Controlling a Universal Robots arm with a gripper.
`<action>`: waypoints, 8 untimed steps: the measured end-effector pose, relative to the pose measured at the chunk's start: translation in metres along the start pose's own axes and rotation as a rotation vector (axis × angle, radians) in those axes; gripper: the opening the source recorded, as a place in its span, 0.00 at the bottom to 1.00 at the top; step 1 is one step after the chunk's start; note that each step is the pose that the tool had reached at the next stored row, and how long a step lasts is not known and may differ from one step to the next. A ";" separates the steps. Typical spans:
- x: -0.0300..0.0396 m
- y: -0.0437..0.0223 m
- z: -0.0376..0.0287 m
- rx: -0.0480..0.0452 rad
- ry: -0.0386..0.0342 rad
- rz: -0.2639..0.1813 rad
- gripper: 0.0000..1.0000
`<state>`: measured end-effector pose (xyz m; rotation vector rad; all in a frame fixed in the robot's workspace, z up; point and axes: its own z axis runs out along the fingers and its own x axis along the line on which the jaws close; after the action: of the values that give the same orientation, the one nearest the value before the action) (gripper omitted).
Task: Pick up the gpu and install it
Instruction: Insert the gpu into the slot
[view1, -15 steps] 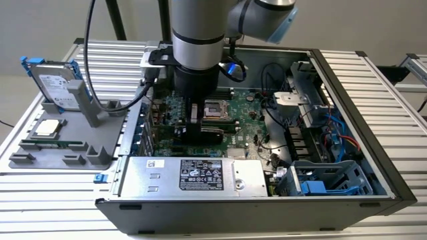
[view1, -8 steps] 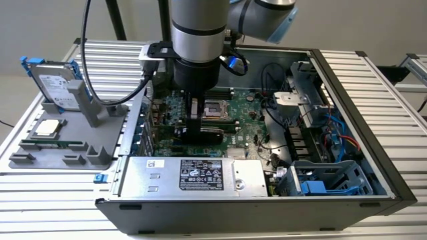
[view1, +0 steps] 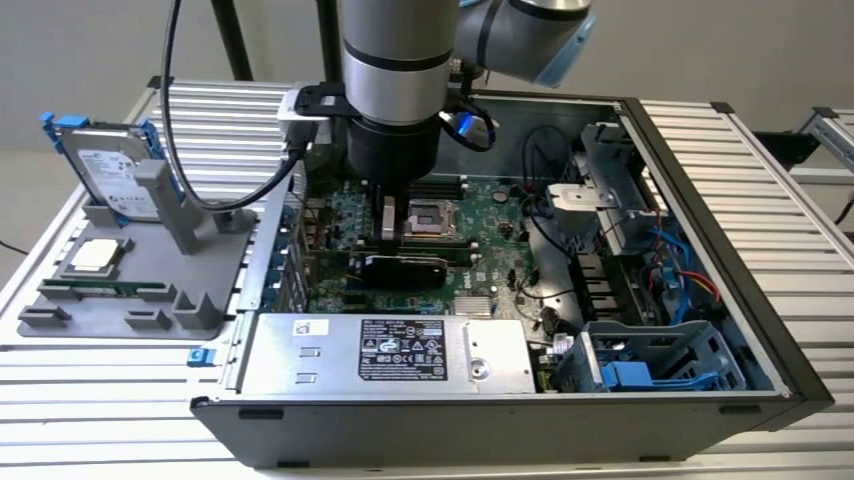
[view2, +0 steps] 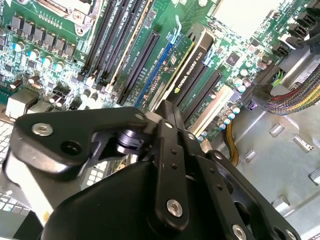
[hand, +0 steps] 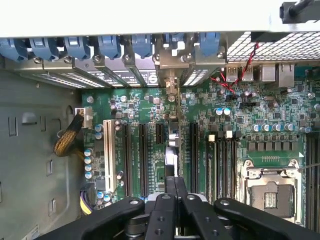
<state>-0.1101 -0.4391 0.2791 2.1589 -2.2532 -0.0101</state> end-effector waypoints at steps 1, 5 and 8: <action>0.0000 0.0000 0.0000 0.0000 0.0000 0.000 0.00; 0.0000 0.0001 -0.0005 0.0000 0.0000 0.000 0.00; 0.0000 0.0001 -0.0006 0.0000 0.0000 0.000 0.00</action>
<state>-0.1102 -0.4391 0.2797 2.1589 -2.2531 -0.0101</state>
